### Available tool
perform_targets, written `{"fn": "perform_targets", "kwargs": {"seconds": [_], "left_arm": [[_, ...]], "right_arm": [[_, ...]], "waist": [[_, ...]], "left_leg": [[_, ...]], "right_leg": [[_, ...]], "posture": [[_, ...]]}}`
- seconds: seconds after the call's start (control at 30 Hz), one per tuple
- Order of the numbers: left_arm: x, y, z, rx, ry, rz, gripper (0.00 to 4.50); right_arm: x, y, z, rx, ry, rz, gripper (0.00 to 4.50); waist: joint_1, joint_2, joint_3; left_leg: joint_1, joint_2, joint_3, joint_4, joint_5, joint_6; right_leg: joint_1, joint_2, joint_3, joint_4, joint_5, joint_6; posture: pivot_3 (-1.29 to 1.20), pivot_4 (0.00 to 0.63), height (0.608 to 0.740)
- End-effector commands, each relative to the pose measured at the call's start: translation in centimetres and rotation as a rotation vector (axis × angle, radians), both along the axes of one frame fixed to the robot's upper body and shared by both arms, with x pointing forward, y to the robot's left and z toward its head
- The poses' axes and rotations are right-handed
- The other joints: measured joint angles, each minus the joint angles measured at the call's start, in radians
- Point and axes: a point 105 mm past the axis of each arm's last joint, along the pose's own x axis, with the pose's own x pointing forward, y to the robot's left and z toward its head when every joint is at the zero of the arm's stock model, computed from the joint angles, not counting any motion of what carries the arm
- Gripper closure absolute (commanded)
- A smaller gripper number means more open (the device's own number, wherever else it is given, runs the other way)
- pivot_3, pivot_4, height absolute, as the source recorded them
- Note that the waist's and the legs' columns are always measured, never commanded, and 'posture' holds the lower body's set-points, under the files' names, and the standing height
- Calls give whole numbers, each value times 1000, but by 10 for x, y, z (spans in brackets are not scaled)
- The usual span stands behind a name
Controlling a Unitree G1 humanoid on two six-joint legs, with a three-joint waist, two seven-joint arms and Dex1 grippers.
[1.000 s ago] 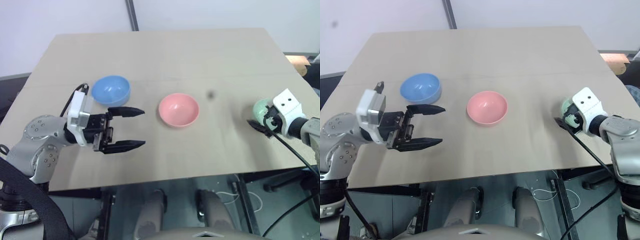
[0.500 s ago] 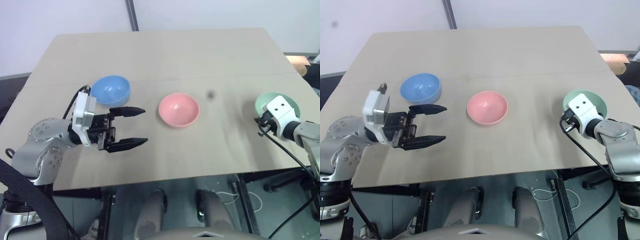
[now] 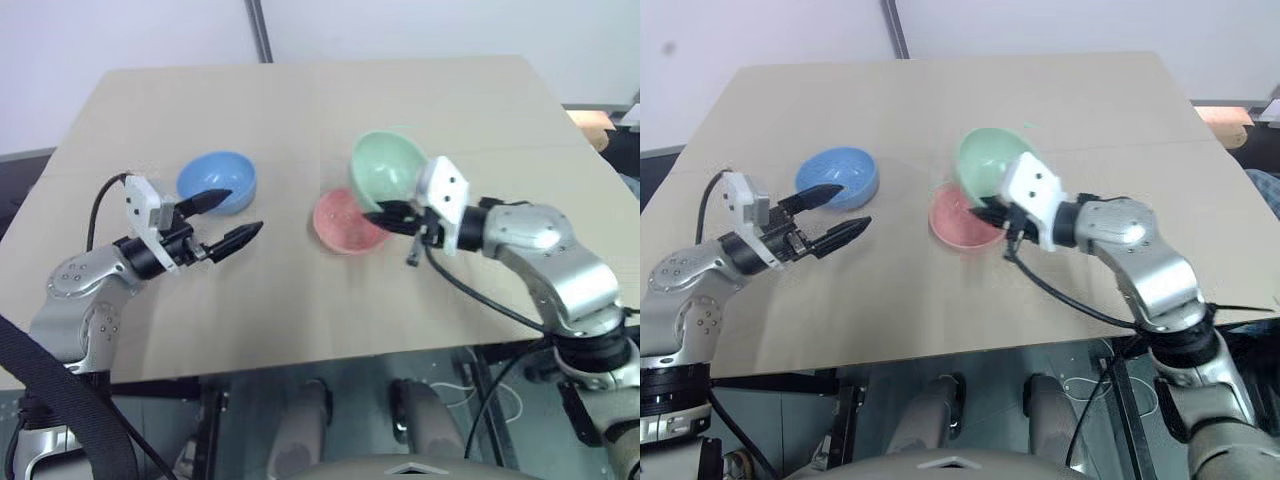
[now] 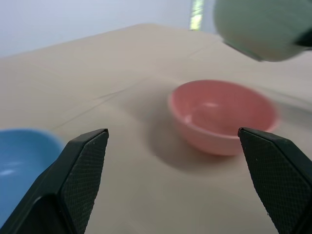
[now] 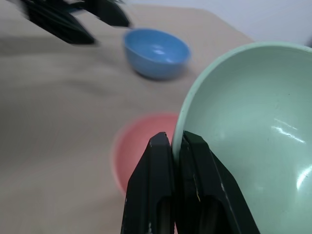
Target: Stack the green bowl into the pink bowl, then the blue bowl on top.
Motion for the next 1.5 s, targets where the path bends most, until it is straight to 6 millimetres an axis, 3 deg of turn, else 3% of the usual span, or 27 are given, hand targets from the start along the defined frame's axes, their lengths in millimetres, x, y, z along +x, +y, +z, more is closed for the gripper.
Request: {"fn": "perform_targets", "kwargs": {"seconds": [0.03, 0.1, 0.17, 0.2, 0.3, 0.43, 0.53, 0.67, 0.87, 1.03, 1.17, 1.27, 1.37, 1.5], "left_arm": [[1, 8, 14, 7, -62, 57, 0], [0, 9, 15, 16, -66, 69, 0], [-2, 11, 16, 35, -69, 91, 0], [-2, 13, 17, 47, -73, 107, 0], [0, 19, 18, 101, -84, 168, 0], [13, 37, 19, 297, -128, 394, 0], [23, 47, 14, 474, -76, 493, 0], [37, 44, 9, 693, -88, 477, 0], [59, 37, -9, 887, -60, 415, 0], [71, 31, -22, 985, -78, 346, 2160], [77, 25, -20, 997, -110, 316, 4312], [79, 9, -5, 946, -204, 268, 4415], [74, -25, 25, 822, -326, 174, 4415], [57, -70, 48, 721, -423, -31, 4415]], "right_arm": [[14, 10, -5, -7, -32, 9, 3319], [19, 13, -10, -23, -37, 19, 2577], [21, 13, -9, -27, -52, 26, 1426], [22, 12, -5, -16, -70, 18, 1237], [19, 8, 12, 35, -118, 14, 58], [-3, 3, 40, 163, -115, 68, 58], [-17, -4, 47, 181, -107, 85, 58], [-22, -15, 44, 178, -87, 53, 58], [-17, -27, 43, 182, -95, -22, 58], [-16, -30, 44, 180, -105, -48, 0], [-17, -37, 43, 178, -110, -80, 0], [-17, -41, 43, 180, -113, -106, 0], [-16, -45, 43, 182, -115, -141, 0], [-16, -56, 44, 178, -120, -199, 0]], "waist": [[-1, 0, 0], [-1, 0, 0], [-2, 0, 0], [-4, 0, 0], [-5, 0, 0], [-5, 0, 0], [-3, 0, 0], [2, 0, 0], [-4, 0, 0], [-7, -1, 0], [-4, -1, 1], [-2, -1, 1], [1, -1, 1], [7, -1, 1]], "left_leg": [[0, 0, 0, 0, 0, 0], [0, 0, 0, 0, 0, 0], [0, 0, 1, 0, 0, 0], [0, 0, 1, 0, 0, 0], [0, 0, 1, -1, 0, 0], [0, 0, 0, -1, 0, 0], [0, 0, 0, -1, 0, 0], [0, 0, 1, -1, 0, 0], [0, 1, 1, -1, 0, 0], [0, 1, 2, -1, 0, 0], [-1, 1, 2, -1, 0, 0], [-1, 1, 1, -1, 0, 0], [-1, 1, 1, -1, 0, 0], [-2, 0, 1, 0, 0, 0]], "right_leg": [[0, 0, 0, 0, 0, 0], [0, 0, 0, 0, 1, -1], [-1, 0, 0, 0, 1, -2], [-1, 0, 1, 0, 2, -3], [-1, 1, 0, 0, 3, -4], [-1, 1, 0, 1, 2, -2], [-1, 1, 0, 1, 3, 1], [-1, 1, 0, 1, 1, -1], [-2, 1, 1, 1, 1, -1], [-2, 1, 1, 1, 3, 2], [-2, 1, 1, 1, 3, 3], [-2, 1, 1, 1, 3, 3], [-2, 1, 1, 1, 3, 3], [-2, 1, 1, 1, 3, 3]], "posture": [[0, 150, 740], [0, 150, 740], [0, 150, 740], [0, 150, 740], [0, 150, 740], [0, 150, 740], [0, 150, 740], [0, 150, 740], [0, 150, 740], [0, 150, 740], [0, 150, 740], [0, 150, 740], [0, 150, 740], [0, 150, 740]]}}
